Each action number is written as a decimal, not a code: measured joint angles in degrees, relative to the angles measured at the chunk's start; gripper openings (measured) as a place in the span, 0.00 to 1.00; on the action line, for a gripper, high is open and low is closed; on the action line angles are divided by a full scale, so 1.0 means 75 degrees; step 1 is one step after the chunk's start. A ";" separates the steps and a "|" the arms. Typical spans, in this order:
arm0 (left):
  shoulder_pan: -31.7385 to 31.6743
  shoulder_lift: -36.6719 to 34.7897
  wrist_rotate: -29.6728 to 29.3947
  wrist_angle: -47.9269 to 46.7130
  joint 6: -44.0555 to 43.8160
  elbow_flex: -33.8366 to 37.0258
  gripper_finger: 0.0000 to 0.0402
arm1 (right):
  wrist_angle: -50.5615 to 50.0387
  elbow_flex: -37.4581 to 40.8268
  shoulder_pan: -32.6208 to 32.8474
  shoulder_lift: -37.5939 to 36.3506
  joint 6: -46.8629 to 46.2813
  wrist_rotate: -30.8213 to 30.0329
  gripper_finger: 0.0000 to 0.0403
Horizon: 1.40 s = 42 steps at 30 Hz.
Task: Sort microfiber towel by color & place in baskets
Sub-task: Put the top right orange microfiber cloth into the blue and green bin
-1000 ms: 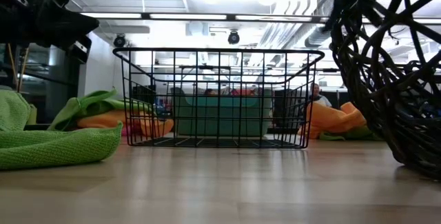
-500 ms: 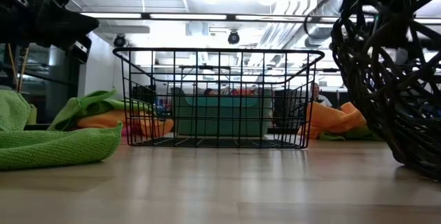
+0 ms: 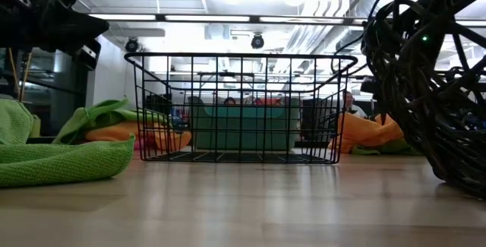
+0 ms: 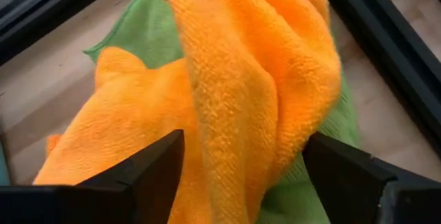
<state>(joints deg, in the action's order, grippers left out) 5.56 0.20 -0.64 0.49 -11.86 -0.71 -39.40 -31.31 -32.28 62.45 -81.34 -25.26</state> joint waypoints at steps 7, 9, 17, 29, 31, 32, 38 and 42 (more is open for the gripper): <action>0.0000 -0.0001 0.0000 -0.0003 0.0000 -0.0001 0.00 | -0.0014 -0.0447 -0.0302 -0.0022 0.1565 0.0183 0.08; 0.0000 0.0001 0.0000 -0.0003 0.0000 -0.0002 0.00 | -0.0066 -0.0664 -0.0379 -0.0087 0.1893 0.0366 0.06; 0.0001 0.0001 0.0000 -0.0002 0.0000 -0.0001 0.00 | -0.0270 -0.3503 -0.0252 -0.0894 0.4121 -0.0242 0.01; 0.0003 -0.0001 0.0000 -0.0003 0.0000 0.0000 0.00 | 0.2990 -0.6258 0.0140 0.0578 0.7166 0.0588 0.00; 0.0002 -0.0001 0.0000 -0.0002 0.0000 -0.0003 0.00 | 0.3517 -0.6200 0.0316 0.1127 0.7124 0.0929 0.00; 0.0000 -0.0001 0.0000 0.0000 0.0000 -0.0002 0.00 | 0.3764 -0.6198 0.0398 0.1420 0.7111 0.1095 0.00; 0.0000 -0.0001 0.0000 0.0000 0.0000 -0.0003 0.00 | 0.5275 -0.6195 0.0694 0.2973 0.7213 0.1778 0.00; 0.0001 0.0000 0.0000 0.0001 0.0000 -0.0001 0.00 | 0.5752 -0.6195 0.0726 0.3577 0.7576 0.1732 0.00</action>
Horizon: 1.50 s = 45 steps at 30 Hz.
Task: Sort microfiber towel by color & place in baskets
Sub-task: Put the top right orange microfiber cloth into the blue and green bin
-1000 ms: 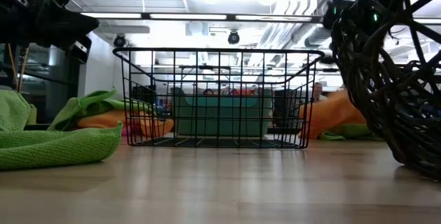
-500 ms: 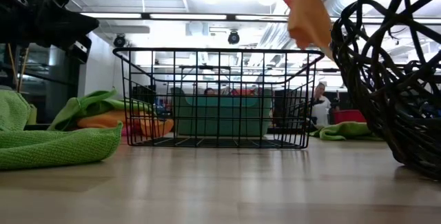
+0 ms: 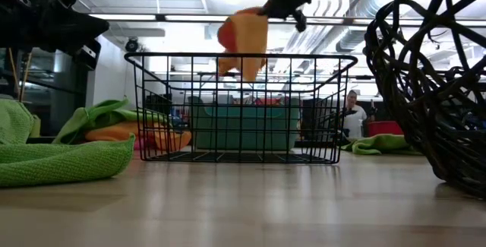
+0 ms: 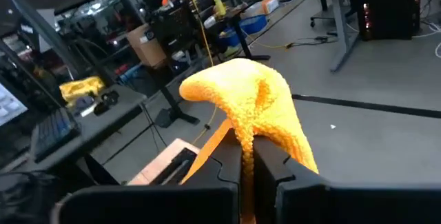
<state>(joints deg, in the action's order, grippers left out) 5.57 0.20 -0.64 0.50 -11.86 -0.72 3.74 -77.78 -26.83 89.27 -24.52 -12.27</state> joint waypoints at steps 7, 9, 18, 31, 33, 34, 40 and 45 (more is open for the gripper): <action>0.0000 0.0001 0.0000 -0.0001 0.0000 0.0000 0.00 | 0.0051 0.0000 -0.0002 0.0242 0.1022 -0.1066 0.00; -0.0001 0.0001 0.0000 -0.0003 0.0000 -0.0002 0.00 | 0.0111 0.0000 0.0018 0.0239 0.1222 -0.1172 0.00; -0.0001 0.0000 0.0000 -0.0001 0.0000 0.0000 0.00 | -0.0086 0.0000 0.0564 0.0572 0.1148 -0.0947 0.00; -0.0001 0.0000 0.0000 -0.0003 0.0000 0.0000 0.00 | -0.0291 -0.0464 -0.0054 0.1052 0.1555 -0.1109 0.00; 0.0001 0.0001 0.0000 -0.0001 0.0000 0.0001 0.00 | -0.0285 -0.0639 -0.0173 0.1038 0.1669 -0.0829 0.00; -0.0001 -0.0002 0.0000 -0.0001 0.0000 0.0000 0.00 | -0.0309 -0.0669 -0.0183 0.1031 0.1672 -0.0680 0.00; -0.0001 0.0001 0.0000 -0.0001 0.0000 -0.0001 0.00 | -0.1148 -0.0378 0.0152 0.1055 0.1680 -0.0245 0.00; 0.0001 0.0000 0.0000 -0.0003 0.0000 0.0000 0.00 | -0.1000 0.0715 0.0260 0.1151 0.1144 -0.0595 0.00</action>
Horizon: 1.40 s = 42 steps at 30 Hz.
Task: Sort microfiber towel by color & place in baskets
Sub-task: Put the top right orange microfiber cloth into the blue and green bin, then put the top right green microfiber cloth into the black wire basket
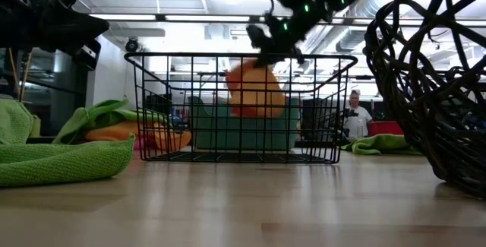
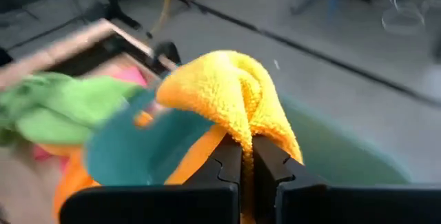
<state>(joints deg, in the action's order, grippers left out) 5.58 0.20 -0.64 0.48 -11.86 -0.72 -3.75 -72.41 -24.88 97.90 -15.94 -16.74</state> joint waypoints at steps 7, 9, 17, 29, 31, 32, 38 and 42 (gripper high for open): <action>0.0001 -0.0002 0.0000 0.0001 0.0000 0.0000 0.00 | 0.0072 0.0631 -0.0418 0.0006 -0.2034 0.0956 0.01; 0.0001 -0.0001 0.0000 0.0002 0.0000 0.0001 0.00 | -0.0023 0.0631 -0.0471 0.0003 -0.2119 0.1412 0.05; -0.0002 0.0001 0.0000 0.0002 0.0000 0.0001 0.00 | -0.1510 -0.0122 -0.0435 0.0003 -0.1203 0.2564 0.42; -0.0001 0.0001 0.0000 0.0002 0.0000 0.0001 0.00 | -0.7171 -0.2881 -0.0393 -0.0039 0.0785 0.2614 0.75; 0.0000 -0.0001 0.0000 -0.0001 0.0000 -0.0001 0.00 | -0.7959 -0.2749 -0.0386 -0.0166 0.0789 0.2366 0.75; -0.0002 0.0001 0.0000 0.0002 0.0000 0.0001 0.00 | -0.8111 -0.2523 -0.0357 -0.0330 0.0779 0.2165 0.75; -0.0001 -0.0002 0.0000 0.0000 0.0000 0.0001 0.00 | -0.7698 0.0192 -0.0373 -0.2147 -0.0710 0.0912 0.75; -0.0001 0.0000 0.0000 0.0002 0.0000 0.0000 0.00 | -0.7350 0.2136 -0.0934 -0.3113 -0.2528 0.0826 0.75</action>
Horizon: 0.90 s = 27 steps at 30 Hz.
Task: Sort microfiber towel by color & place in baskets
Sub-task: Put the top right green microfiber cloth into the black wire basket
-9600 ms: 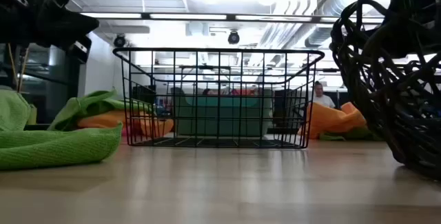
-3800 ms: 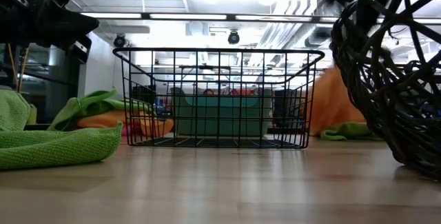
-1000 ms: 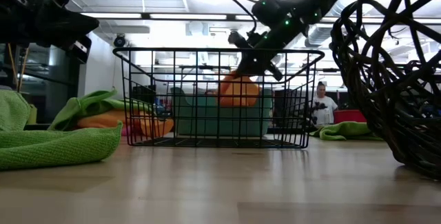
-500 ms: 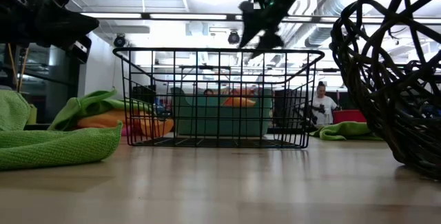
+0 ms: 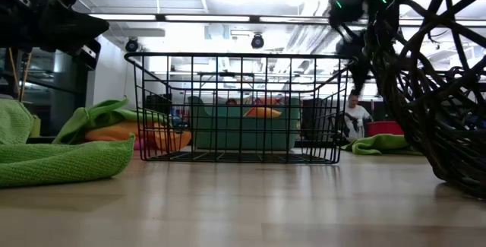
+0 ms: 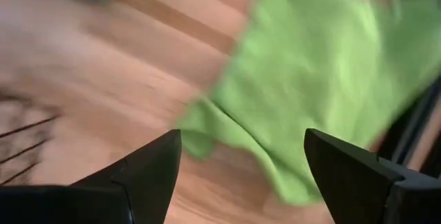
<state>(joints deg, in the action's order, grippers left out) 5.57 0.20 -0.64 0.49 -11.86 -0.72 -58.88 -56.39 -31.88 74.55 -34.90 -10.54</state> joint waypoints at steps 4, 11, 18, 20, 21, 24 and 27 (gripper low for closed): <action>-0.0001 -0.0001 0.0000 -0.0002 0.0000 -0.0001 0.00 | 0.0939 0.1118 -0.0921 -0.0209 -0.0853 -0.0021 0.75; -0.0001 -0.0001 0.0000 -0.0003 0.0000 0.0001 0.00 | 0.2369 0.2082 -0.1965 0.0394 -0.1482 -0.0039 0.75; -0.0001 -0.0001 0.0000 -0.0003 0.0000 0.0001 0.00 | 0.3305 0.2472 -0.2002 0.1286 -0.1680 0.0011 0.73; 0.0001 0.0001 0.0000 -0.0002 0.0000 0.0001 0.00 | 0.3386 0.2522 -0.1902 0.1404 -0.1476 0.0003 0.68; 0.0001 0.0001 0.0000 -0.0001 0.0000 -0.0001 0.00 | 0.3431 0.2538 -0.1824 0.1410 -0.1353 -0.0051 0.62; 0.0000 0.0001 0.0000 -0.0002 0.0000 0.0000 0.00 | 0.3495 0.2565 -0.1567 0.1139 -0.1081 -0.0306 0.36; 0.0001 -0.0001 0.0000 0.0000 0.0000 -0.0001 0.00 | 0.3279 0.2628 -0.1360 0.0448 -0.0712 -0.0462 0.07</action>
<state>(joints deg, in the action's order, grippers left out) 5.58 0.19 -0.64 0.49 -11.86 -0.73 -34.29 -36.69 -42.09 77.91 -40.24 -14.01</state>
